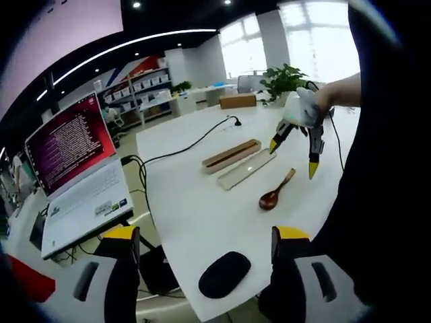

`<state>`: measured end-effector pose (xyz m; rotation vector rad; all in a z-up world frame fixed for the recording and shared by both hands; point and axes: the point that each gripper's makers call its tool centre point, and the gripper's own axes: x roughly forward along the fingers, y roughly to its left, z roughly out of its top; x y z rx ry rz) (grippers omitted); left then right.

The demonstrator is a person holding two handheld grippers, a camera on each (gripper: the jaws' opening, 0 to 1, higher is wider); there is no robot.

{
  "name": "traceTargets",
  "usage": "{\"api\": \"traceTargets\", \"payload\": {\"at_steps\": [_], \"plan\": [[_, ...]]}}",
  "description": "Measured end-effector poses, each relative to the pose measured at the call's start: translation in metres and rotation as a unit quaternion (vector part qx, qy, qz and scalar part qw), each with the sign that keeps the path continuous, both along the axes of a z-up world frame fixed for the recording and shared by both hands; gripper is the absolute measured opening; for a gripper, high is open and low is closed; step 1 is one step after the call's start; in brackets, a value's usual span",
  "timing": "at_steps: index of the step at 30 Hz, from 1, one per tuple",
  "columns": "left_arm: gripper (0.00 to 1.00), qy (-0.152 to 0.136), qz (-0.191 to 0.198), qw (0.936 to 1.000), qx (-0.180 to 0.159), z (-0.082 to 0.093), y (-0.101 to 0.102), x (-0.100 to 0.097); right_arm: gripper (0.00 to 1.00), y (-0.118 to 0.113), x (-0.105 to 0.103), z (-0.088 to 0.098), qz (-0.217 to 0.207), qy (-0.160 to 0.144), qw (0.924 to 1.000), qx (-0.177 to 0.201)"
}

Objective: Arrange the utensils inside the cutlery case until each visible utensil rests in its matching compartment.

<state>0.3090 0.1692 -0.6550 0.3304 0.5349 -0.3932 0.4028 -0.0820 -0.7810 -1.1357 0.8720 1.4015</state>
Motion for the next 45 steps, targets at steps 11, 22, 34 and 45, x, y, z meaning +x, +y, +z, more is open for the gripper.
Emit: {"api": "traceTargets", "payload": {"at_steps": [11, 22, 34, 45], "plan": [[0.80, 0.001, 0.000, 1.0000, 0.003, 0.001, 0.004, -0.001, 0.74, 0.002, -0.006, -0.018, 0.024, 0.010, 0.9993, -0.026], [0.77, 0.004, -0.007, 0.9999, -0.014, -0.018, 0.000, 0.003, 0.56, 0.017, 0.000, -0.032, 0.014, 0.030, 0.9993, -0.018], [0.77, 0.001, 0.000, 0.9999, -0.014, -0.008, -0.002, 0.010, 0.44, 0.022, 0.002, -0.044, 0.035, 0.033, 0.9980, -0.041], [0.76, 0.002, -0.003, 0.9998, -0.017, -0.009, -0.008, 0.013, 0.43, 0.024, 0.002, -0.046, 0.029, 0.026, 0.9953, -0.089]]}}
